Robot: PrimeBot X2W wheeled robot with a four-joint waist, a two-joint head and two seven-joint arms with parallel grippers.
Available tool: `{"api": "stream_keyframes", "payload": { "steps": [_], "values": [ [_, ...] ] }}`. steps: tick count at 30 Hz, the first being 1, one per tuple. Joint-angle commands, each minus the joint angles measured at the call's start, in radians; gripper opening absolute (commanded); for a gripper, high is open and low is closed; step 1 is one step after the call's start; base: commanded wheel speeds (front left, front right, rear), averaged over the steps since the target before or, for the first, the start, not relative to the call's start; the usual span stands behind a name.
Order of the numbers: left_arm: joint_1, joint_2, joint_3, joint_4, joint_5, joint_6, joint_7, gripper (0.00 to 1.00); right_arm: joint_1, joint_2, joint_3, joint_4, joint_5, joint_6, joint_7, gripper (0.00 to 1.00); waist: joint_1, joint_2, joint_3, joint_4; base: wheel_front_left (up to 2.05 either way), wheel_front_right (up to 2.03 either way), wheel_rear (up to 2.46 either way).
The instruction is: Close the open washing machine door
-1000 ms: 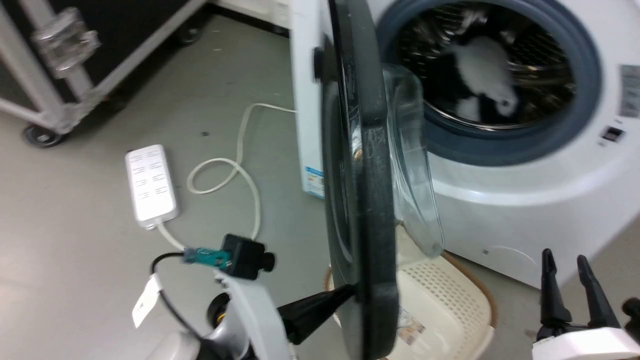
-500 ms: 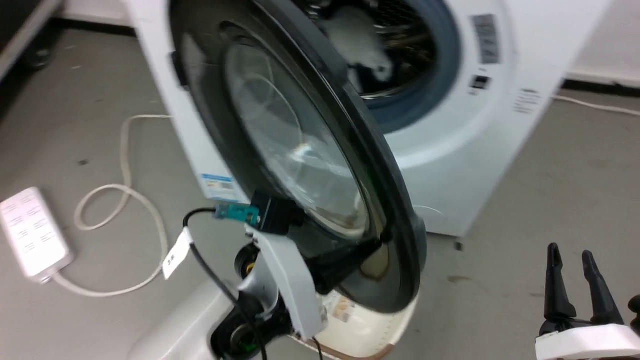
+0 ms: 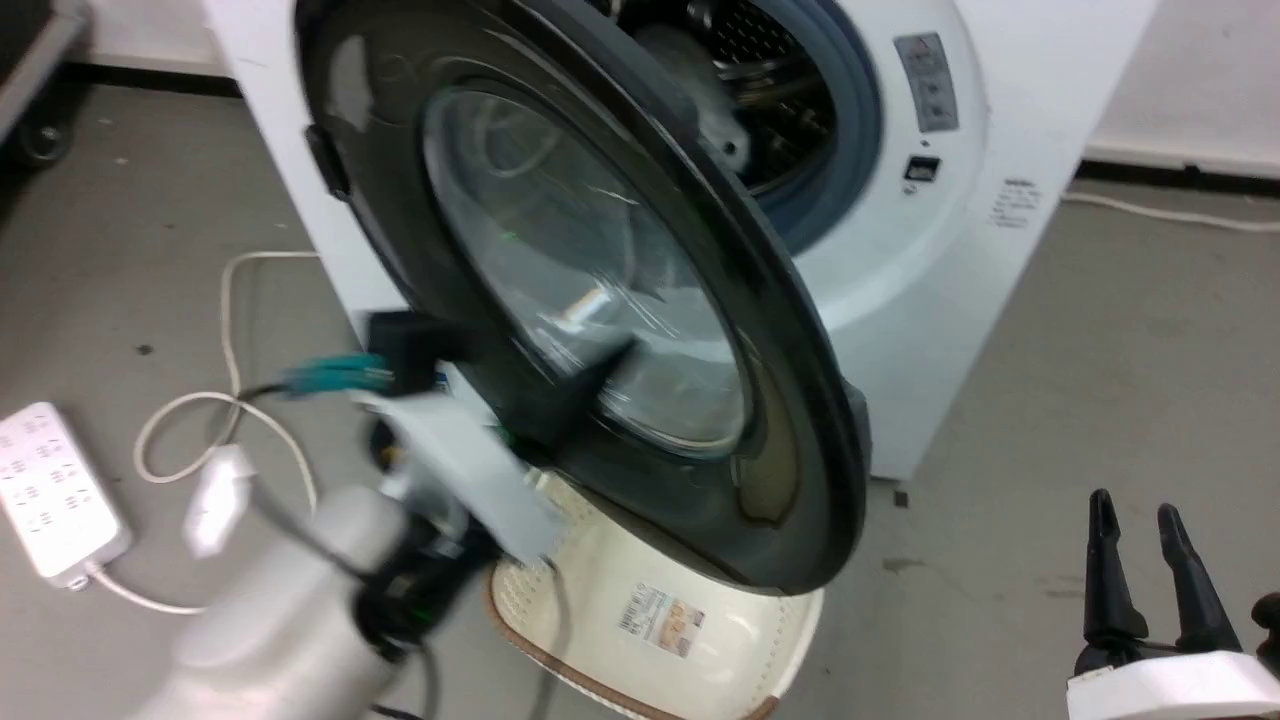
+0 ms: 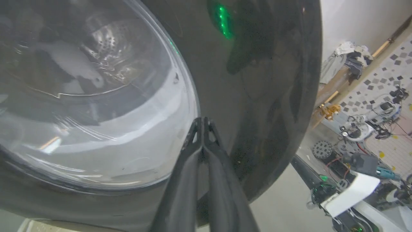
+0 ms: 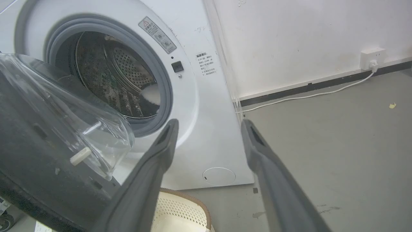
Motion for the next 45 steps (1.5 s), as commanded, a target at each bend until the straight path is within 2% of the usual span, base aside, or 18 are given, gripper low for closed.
{"api": "stream_keyframes", "payload": {
  "steps": [1,4,7,11,14,17,21,22,24,25,26,27,28,29,30,37,41,45],
  "values": [
    [0.006,0.015,0.021,0.005,0.006,-0.004,-0.031,0.0,0.013,0.0,0.001,0.0,0.0,0.001,-0.004,1.0,-0.0001,-0.0001,-0.02,0.022,0.0,0.0,0.0],
    [0.027,0.058,0.086,0.026,0.051,0.034,-0.146,0.0,0.021,0.0,0.005,0.001,-0.002,0.001,-0.004,1.0,-0.0001,-0.0001,-0.037,0.046,0.0,0.0,0.0],
    [0.051,0.095,0.157,0.045,0.143,0.13,-0.244,0.0,0.025,0.0,0.008,0.0,-0.004,0.001,-0.004,1.0,-0.0001,-0.0001,-0.048,0.062,0.0,0.0,0.0],
    [0.12,0.094,0.329,0.002,0.344,0.283,-0.265,0.0,0.029,0.0,0.011,-0.001,-0.005,0.001,-0.004,1.0,-0.0001,-0.0001,-0.058,0.071,0.0,0.0,0.0],
    [0.226,0.076,0.428,-0.043,0.503,0.329,-0.266,0.0,0.032,0.0,0.017,-0.004,-0.007,0.001,-0.004,1.0,-0.0001,-0.0001,-0.066,0.068,0.0,0.0,0.0],
    [0.332,0.051,0.486,-0.053,0.588,0.322,-0.266,0.0,0.037,0.0,0.023,-0.006,-0.009,0.001,-0.004,1.0,-0.0001,-0.0001,-0.074,0.061,0.0,0.0,0.0],
    [0.431,0.015,0.512,-0.025,0.626,0.28,-0.266,0.0,0.046,0.0,0.03,-0.012,-0.016,0.001,-0.004,1.0,-0.0001,-0.0001,-0.077,0.05,0.0,0.0,0.0],
    [0.446,0.007,0.513,-0.016,0.631,0.269,-0.266,0.11,0.047,0.0,0.032,-0.013,-0.017,0.001,-0.004,1.0,-0.0001,-0.0001,-0.078,0.047,0.0,0.0,0.0],
    [0.468,-0.011,0.513,-0.001,0.635,0.245,-0.266,0.65,0.051,0.0,0.035,-0.014,-0.022,0.001,-0.004,1.0,-0.0001,-0.0001,-0.079,0.044,0.0,0.0,0.0],
    [0.476,-0.021,0.512,0.006,0.634,0.235,-0.266,0.74,0.053,0.0,0.036,-0.014,-0.025,0.001,-0.004,1.0,-0.0001,-0.0001,-0.079,0.043,0.0,0.0,0.0],
    [0.482,-0.031,0.511,0.013,0.631,0.225,-0.266,0.94,0.055,0.0,0.036,-0.013,-0.03,0.001,-0.004,1.0,-0.0001,-0.0001,-0.08,0.043,0.0,0.0,0.0],
    [0.485,-0.041,0.512,0.019,0.63,0.215,-0.266,1.0,0.057,0.0,0.037,-0.011,-0.033,0.001,-0.004,1.0,-0.0001,-0.0001,-0.08,0.043,0.0,0.0,0.0],
    [0.488,-0.05,0.515,0.023,0.633,0.211,-0.266,1.0,0.058,0.0,0.036,-0.009,-0.033,0.001,-0.004,0.77,-0.0001,-0.0001,-0.08,0.042,0.0,0.0,0.0],
    [0.49,-0.061,0.52,0.025,0.633,0.206,-0.266,1.0,0.059,0.0,0.034,-0.007,-0.038,0.001,-0.004,0.14,-0.0001,-0.0001,-0.08,0.042,0.0,0.0,0.0],
    [0.492,-0.071,0.526,0.025,0.635,0.203,-0.266,1.0,0.06,0.0,0.034,-0.006,-0.043,0.001,-0.004,0.0,-0.0001,-0.0001,-0.08,0.042,0.0,0.0,0.0],
    [0.499,-0.127,0.577,0.011,0.675,0.183,-0.266,1.0,0.038,0.0,0.017,-0.117,-0.107,0.001,-0.004,0.0,-0.0001,-0.0001,-0.082,0.048,0.0,0.0,0.0],
    [0.506,-0.149,0.597,0.015,0.697,0.166,-0.266,1.0,0.039,0.0,0.181,-0.234,-0.154,0.001,0.0,0.0,-0.0001,-0.0001,-0.086,0.054,0.0,0.0,0.0],
    [0.507,-0.164,0.607,0.027,0.716,0.147,-0.266,1.0,0.062,0.0,0.389,-0.292,-0.179,0.001,0.076,0.0,-0.0001,-0.0001,-0.089,0.066,0.0,0.0,0.0]
  ]
}}
